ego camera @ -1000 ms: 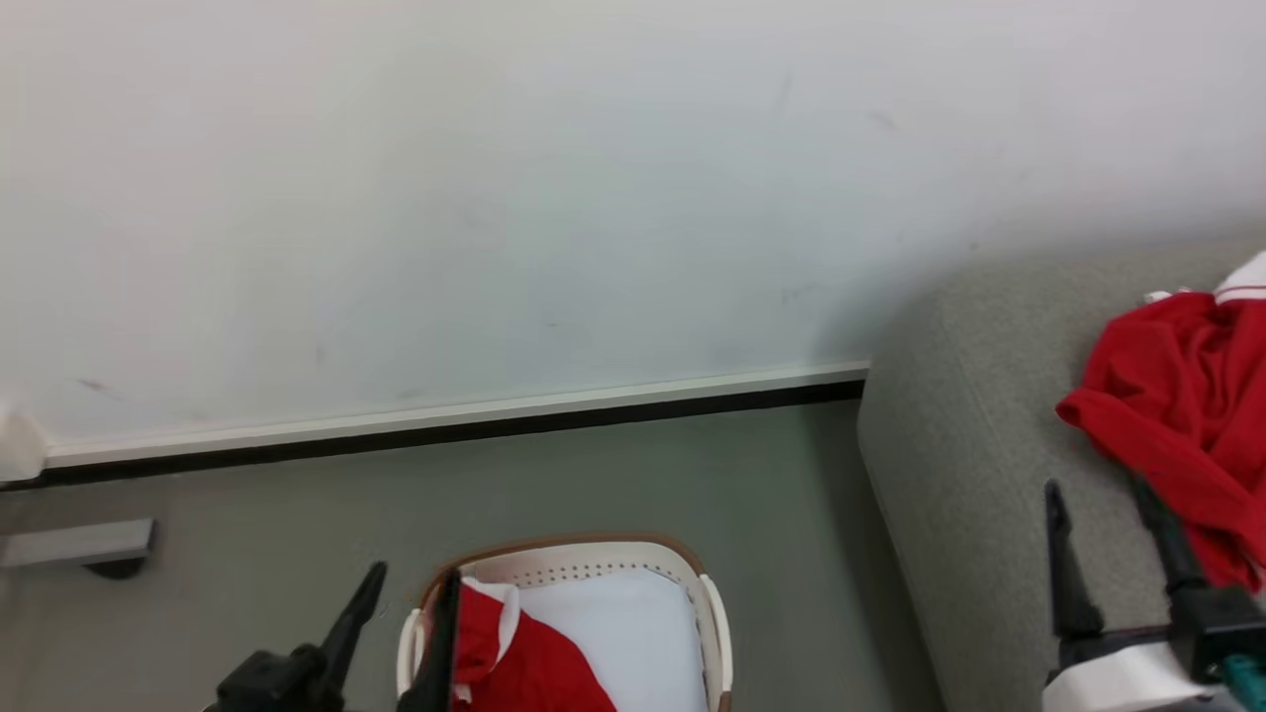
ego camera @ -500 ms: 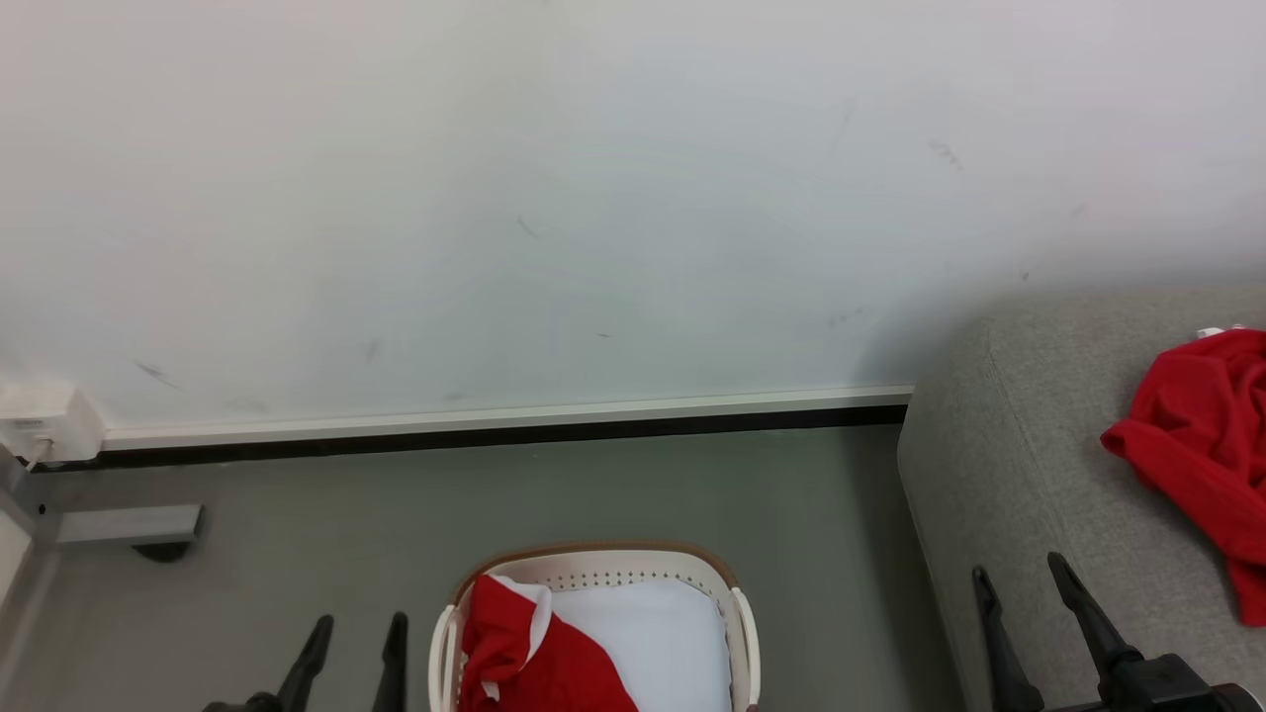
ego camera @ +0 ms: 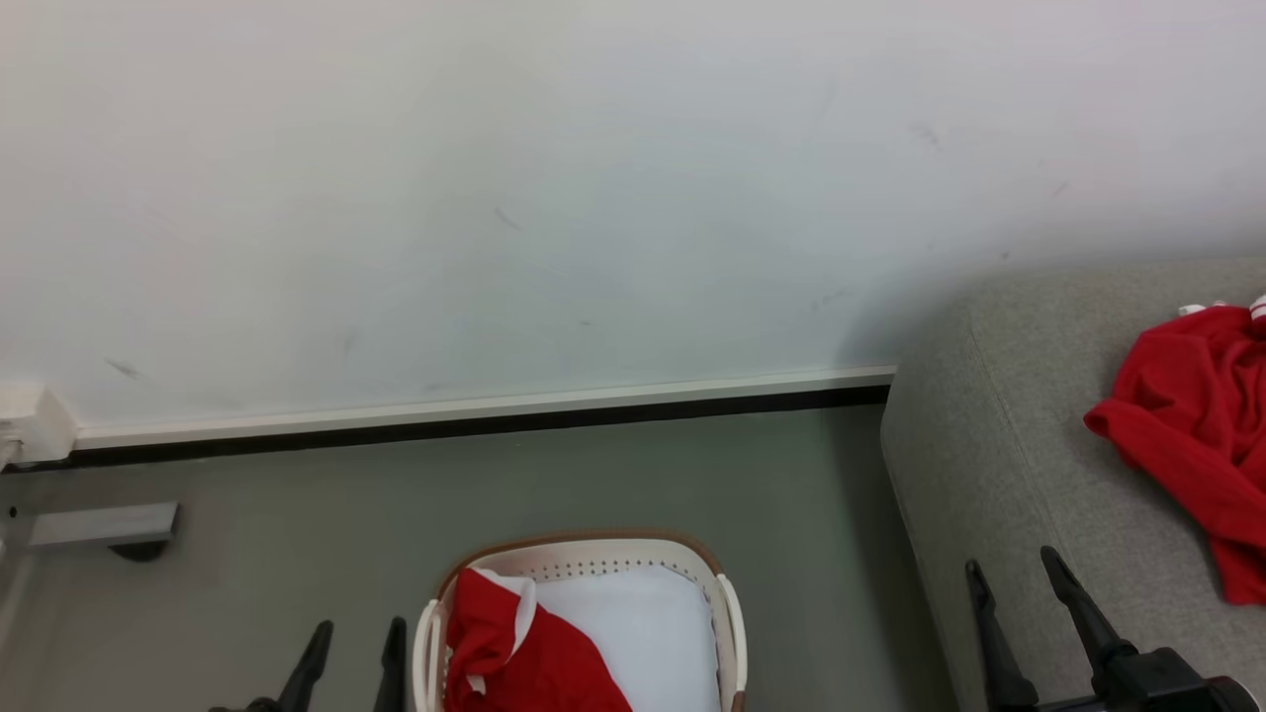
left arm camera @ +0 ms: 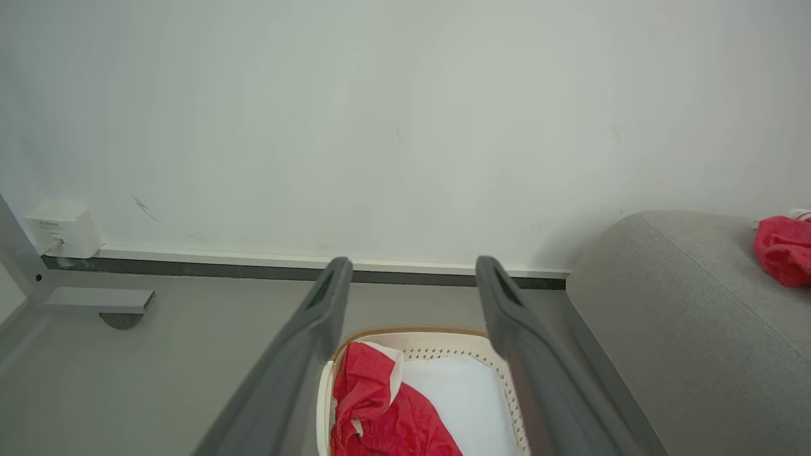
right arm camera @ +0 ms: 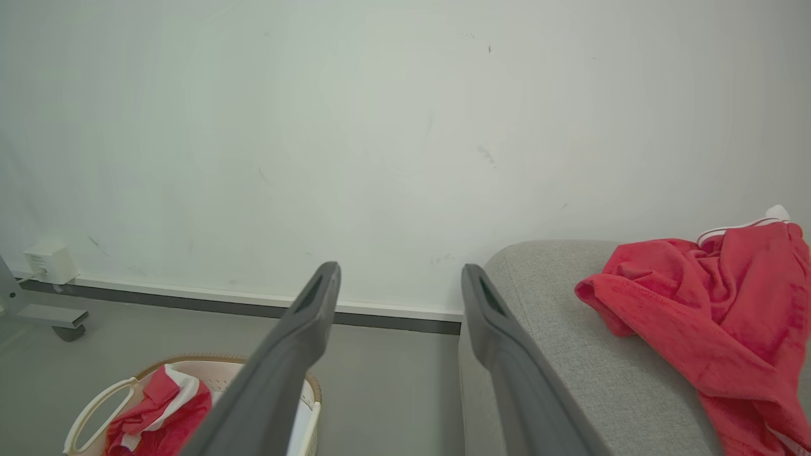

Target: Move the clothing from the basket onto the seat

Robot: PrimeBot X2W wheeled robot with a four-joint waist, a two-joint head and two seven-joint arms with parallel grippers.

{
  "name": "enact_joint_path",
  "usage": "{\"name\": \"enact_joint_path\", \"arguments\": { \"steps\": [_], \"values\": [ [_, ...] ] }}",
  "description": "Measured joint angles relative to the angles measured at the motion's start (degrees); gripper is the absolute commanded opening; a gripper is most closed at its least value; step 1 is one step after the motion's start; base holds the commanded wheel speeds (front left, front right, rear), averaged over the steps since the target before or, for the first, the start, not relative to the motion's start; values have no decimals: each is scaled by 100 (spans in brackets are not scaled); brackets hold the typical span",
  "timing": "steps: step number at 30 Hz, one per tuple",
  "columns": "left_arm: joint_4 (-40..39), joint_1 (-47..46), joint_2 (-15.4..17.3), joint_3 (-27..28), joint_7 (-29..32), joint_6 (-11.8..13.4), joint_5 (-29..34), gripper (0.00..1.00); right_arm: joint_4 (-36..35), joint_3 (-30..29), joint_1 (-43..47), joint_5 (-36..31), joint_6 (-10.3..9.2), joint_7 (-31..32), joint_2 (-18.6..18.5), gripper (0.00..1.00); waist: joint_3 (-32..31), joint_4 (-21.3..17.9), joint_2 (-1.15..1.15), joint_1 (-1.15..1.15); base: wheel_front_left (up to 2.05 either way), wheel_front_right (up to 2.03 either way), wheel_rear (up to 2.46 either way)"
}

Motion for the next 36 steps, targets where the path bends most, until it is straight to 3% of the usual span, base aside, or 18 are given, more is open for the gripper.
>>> {"name": "enact_joint_path", "arguments": {
  "steps": [8, 14, 15, 24, 36],
  "values": [
    [456, -395, -15, -270, 0, -145, 290, 100, -131, -27, -114, 1, 0, 0, 0, 100, 307, -87, 0, 0, 0, 0, 0],
    [1316, -1588, 69, -667, 431, -153, 676, 100, -439, 10, -612, 41, 0, 0, -3, 100, 1013, -162, 0, 0, 0, 0, 0],
    [1656, -2074, 168, -801, 667, -100, 915, 100, -558, 44, -833, 97, -1, 0, -5, 100, 1324, -201, 0, 1, 0, 0, 0],
    [3111, -3641, 469, -979, 1161, 163, 1445, 100, -910, 347, -1543, 480, -1, 0, -9, 100, 2677, -488, 0, 2, 0, 0, 0],
    [4592, -4731, 928, -979, 1252, 749, 1722, 100, -1118, 431, -1811, 875, -1, 0, -10, 100, 3980, -1151, 0, 2, 0, 0, 0]
  ]
}}
